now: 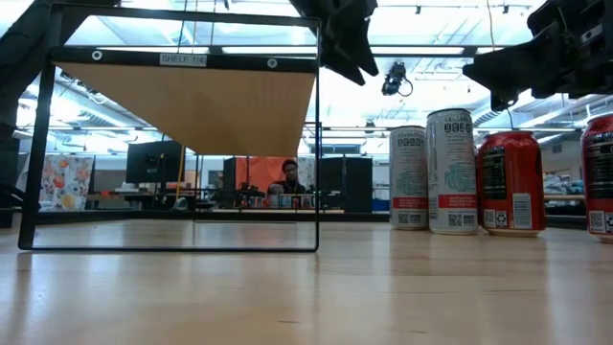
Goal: Place canned beverage on shelf
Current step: Put the top white and black soda can on the shelf
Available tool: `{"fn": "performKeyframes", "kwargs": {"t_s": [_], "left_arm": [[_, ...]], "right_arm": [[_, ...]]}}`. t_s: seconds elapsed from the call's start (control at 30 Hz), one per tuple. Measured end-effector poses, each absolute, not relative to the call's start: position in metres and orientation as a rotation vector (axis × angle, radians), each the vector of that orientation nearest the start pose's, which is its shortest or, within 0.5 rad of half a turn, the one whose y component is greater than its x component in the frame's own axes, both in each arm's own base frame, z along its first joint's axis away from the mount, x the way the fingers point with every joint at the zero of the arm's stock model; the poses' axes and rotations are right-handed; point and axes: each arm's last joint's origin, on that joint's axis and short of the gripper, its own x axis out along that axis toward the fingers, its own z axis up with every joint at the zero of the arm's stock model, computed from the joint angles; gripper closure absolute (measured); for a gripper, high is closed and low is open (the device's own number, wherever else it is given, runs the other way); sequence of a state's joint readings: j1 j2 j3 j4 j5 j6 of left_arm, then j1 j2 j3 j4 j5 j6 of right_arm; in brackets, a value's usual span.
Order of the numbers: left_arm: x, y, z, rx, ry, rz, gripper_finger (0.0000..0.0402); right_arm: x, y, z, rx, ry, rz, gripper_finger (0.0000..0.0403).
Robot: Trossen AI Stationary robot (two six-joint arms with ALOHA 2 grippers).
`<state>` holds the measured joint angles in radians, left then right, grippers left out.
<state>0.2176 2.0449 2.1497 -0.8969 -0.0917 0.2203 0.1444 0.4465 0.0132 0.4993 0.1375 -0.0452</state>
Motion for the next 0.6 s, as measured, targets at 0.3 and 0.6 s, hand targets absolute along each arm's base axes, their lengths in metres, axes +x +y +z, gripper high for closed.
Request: {"fn": "performKeyframes", "kwargs": {"t_s": [0.3, 0.6], "left_arm": [[0.438, 0.097, 0.359, 0.128, 0.771, 0.191, 0.0028], [0.465, 0.088, 0.329, 0.104, 0.76, 0.091, 0.0028]], "right_arm": [[0.125, 0.014, 0.175, -0.036, -0.063, 0.005, 0.0273], [0.125, 0.014, 0.175, -0.013, -0.06, 0.007, 0.0273]]}}
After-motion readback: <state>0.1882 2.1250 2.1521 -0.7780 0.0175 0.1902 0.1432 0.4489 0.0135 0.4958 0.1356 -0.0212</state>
